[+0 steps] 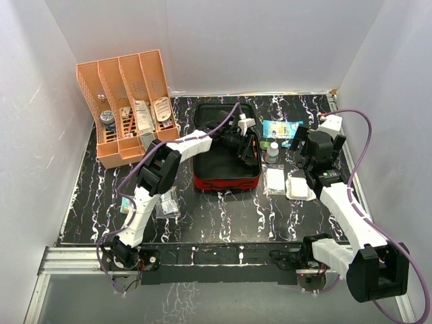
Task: Organize the medicine kit
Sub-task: Place the pill bottle in the medicine box.
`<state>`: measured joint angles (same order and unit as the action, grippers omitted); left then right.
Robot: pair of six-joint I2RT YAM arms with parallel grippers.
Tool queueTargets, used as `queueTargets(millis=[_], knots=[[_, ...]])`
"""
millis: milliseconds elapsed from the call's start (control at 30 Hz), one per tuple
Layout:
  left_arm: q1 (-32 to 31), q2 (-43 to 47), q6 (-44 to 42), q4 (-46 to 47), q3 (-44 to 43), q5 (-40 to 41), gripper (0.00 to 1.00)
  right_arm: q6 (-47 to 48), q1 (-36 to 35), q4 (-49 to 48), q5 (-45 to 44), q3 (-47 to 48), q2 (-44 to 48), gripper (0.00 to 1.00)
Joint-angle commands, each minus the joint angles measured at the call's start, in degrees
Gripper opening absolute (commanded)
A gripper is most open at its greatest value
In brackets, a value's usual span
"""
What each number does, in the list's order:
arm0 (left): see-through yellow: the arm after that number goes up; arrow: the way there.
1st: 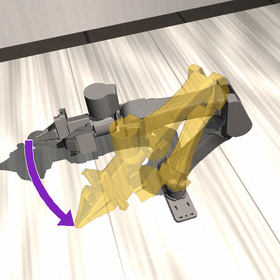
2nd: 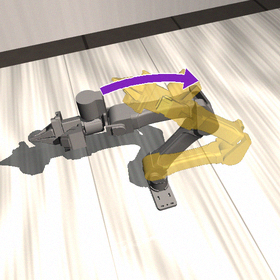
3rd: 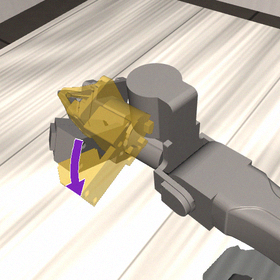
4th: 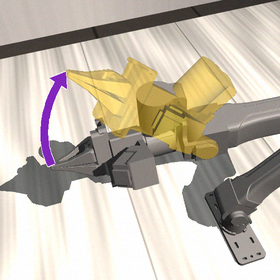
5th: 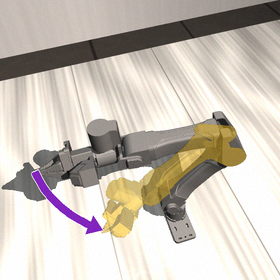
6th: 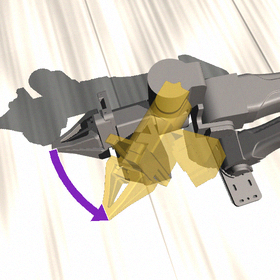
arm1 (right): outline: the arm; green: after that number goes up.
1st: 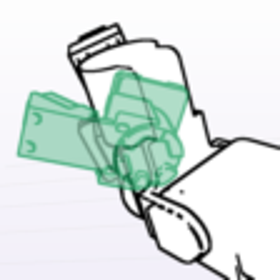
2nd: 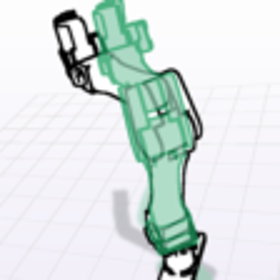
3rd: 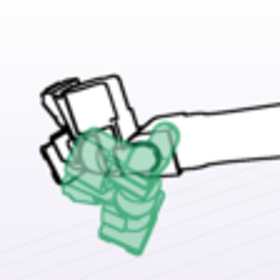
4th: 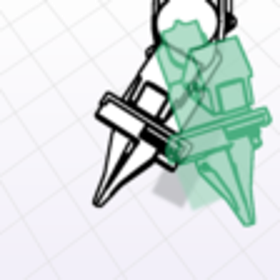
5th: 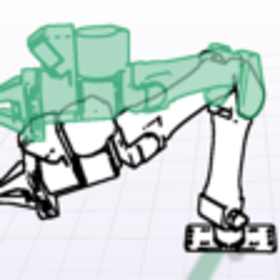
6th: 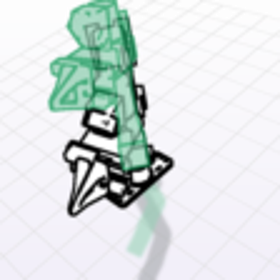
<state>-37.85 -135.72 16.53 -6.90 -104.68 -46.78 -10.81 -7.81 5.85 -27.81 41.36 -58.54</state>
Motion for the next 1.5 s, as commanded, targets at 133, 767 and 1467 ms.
queueTargets(millis=[133, 767, 1467], knots=[[-0.7, 3.5, 1.4, 0.0, 2.6, -3.4, 0.66, -0.8, 0.0, -3.3, 0.2, -0.7, 1.5, 0.98], [1.8, 4.1, -7.6, -8.3, 0.5, 6.9, 0.99, -1.1, -0.1, -2.6, 0.6, -3.2, 4.2, 0.98], [2.5, 17.0, -15.2, -14.9, 6.9, 12.5, 0.99, -1.2, -0.1, -9.5, 5.2, -10.2, 2.0, 0.98]])
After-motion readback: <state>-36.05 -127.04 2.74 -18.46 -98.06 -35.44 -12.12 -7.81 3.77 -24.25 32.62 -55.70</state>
